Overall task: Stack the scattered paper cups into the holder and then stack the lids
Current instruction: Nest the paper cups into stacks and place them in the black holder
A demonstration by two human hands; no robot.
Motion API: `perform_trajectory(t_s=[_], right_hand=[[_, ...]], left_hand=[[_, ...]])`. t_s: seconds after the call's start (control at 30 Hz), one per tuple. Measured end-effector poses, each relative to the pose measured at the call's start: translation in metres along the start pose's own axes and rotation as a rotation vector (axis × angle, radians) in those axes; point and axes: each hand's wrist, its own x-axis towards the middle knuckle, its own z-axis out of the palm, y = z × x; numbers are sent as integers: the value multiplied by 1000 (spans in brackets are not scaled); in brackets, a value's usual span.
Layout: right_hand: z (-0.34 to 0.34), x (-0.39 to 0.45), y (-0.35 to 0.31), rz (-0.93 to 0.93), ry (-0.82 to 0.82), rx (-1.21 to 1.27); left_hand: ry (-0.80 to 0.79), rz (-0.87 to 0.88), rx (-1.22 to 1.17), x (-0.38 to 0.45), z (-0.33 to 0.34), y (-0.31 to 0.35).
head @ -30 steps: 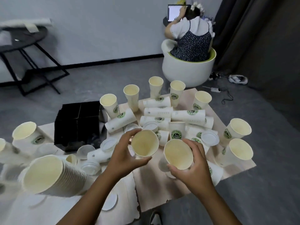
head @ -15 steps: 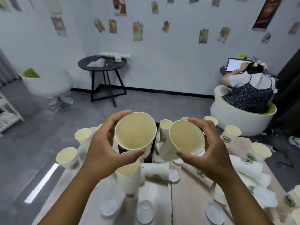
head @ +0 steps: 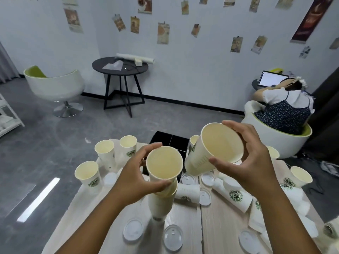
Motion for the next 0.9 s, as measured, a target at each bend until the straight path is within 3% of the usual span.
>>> perform_trajectory(t_s=[0.23, 0.43, 0.73, 0.9], right_hand=[[4, 5, -28, -14, 38, 38], [39, 2, -36, -19, -63, 82], [129, -32, 35, 142, -298, -117], [147, -50, 69, 311, -321, -73]], left_hand=[[-50, -3, 54, -3, -5, -23], [-59, 17, 39, -2, -18, -28], [-82, -15, 17, -12, -31, -51], [-126, -68, -14, -14, -25, -67]])
